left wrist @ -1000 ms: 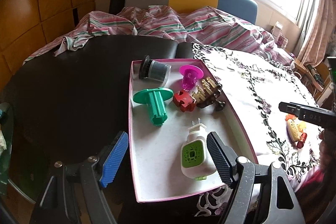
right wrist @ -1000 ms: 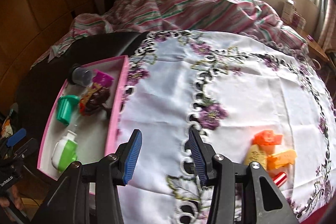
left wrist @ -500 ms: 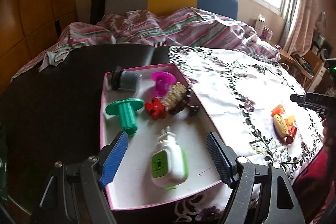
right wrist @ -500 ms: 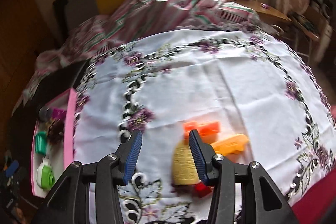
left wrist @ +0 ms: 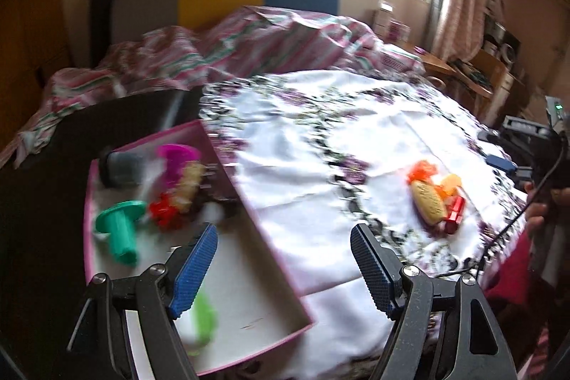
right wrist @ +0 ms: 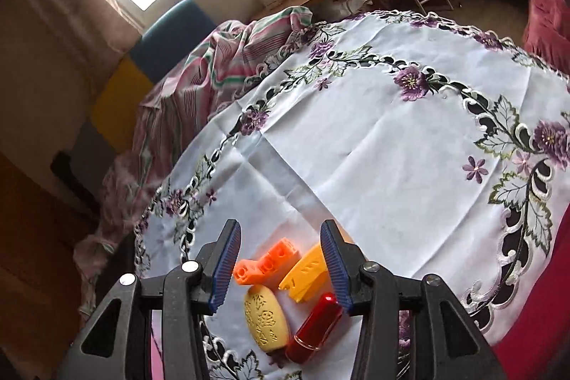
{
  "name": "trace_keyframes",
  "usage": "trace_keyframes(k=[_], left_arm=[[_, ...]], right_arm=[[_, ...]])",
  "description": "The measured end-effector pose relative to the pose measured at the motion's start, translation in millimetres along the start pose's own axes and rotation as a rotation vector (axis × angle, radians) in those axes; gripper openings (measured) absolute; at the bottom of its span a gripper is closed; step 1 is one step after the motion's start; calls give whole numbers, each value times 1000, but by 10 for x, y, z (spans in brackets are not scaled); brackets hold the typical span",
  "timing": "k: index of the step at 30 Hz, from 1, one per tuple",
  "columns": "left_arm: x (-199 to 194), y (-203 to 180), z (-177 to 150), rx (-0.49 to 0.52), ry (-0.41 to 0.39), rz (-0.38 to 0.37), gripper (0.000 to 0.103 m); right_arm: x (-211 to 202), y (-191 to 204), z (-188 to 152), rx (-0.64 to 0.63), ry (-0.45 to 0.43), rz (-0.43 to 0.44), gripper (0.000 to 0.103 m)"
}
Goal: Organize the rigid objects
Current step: 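Move the left tool to the yellow oval piece and grasp it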
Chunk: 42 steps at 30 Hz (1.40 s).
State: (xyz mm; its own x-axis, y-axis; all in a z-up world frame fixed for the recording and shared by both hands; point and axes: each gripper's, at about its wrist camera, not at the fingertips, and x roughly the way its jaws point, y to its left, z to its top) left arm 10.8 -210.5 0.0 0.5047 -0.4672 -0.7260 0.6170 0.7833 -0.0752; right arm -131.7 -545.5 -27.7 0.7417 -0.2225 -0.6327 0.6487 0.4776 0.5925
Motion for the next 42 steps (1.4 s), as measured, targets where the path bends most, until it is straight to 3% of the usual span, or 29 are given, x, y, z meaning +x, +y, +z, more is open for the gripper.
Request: trace_keyframes(k=[8, 16, 23, 27, 28, 29, 32, 38, 42], left_arm=[[412, -519, 146, 78, 88, -150, 75], [943, -1122, 280, 119, 229, -293, 68], [1336, -1536, 363, 120, 309, -337, 68], [1585, -1651, 379, 117, 354, -316, 68], [1644, -1653, 368, 110, 365, -312, 66], [1698, -1650, 352, 105, 378, -315, 57], [1697, -1645, 331, 126, 349, -335, 40], [1439, -1422, 297, 100, 307, -380, 30], [1253, -1317, 175, 149, 282, -352, 29]], right_arm=[[26, 10, -8, 5, 13, 22, 47], [53, -18, -13, 18, 27, 50, 47], [56, -1, -17, 13, 33, 72, 47], [58, -4, -15, 14, 34, 76, 47], [59, -4, -16, 14, 35, 77, 48], [58, -6, -16, 14, 35, 78, 48], [63, 8, -19, 6, 36, 72, 48], [82, 29, -26, -6, 45, 60, 48], [142, 65, -43, -26, 77, 40, 47]])
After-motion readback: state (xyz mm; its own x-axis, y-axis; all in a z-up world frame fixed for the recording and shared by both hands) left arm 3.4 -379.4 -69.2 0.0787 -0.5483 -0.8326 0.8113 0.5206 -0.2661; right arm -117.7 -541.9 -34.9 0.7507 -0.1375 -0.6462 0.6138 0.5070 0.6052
